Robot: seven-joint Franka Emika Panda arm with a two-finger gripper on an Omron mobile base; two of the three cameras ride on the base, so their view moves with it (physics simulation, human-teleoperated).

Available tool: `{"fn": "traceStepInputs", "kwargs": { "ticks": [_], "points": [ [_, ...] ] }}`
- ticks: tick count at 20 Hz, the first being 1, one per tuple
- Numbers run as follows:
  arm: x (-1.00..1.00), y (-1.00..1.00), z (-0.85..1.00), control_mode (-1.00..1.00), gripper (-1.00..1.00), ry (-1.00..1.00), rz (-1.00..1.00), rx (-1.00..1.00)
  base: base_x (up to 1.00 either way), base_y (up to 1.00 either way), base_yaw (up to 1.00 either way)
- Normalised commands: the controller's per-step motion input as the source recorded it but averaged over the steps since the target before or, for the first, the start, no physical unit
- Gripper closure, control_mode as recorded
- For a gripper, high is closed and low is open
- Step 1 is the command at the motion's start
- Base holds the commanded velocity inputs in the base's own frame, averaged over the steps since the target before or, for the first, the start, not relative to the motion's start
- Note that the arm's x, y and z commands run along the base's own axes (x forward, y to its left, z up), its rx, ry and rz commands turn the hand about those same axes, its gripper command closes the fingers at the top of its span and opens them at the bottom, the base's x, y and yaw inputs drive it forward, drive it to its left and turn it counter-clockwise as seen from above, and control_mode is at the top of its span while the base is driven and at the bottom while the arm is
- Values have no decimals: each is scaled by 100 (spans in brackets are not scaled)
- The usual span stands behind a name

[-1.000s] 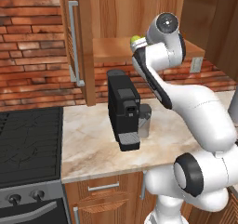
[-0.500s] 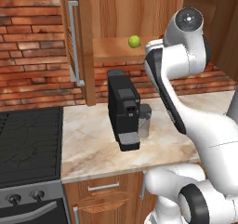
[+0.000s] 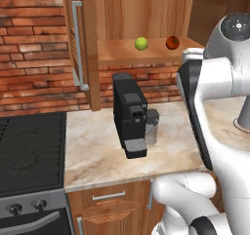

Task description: Pick the pear, tomato from the counter and place them in the cabinet. Then close the cabinet.

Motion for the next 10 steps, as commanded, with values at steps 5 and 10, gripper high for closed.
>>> {"fn": "traceStepInputs", "kwargs": {
  "ticks": [5, 10],
  "points": [
    [-100, -53, 0, -100, -100, -7, -19, 26, 0, 0, 0],
    [-100, -54, 0, -100, -100, -7, -19, 26, 0, 0, 0]
  ]
}}
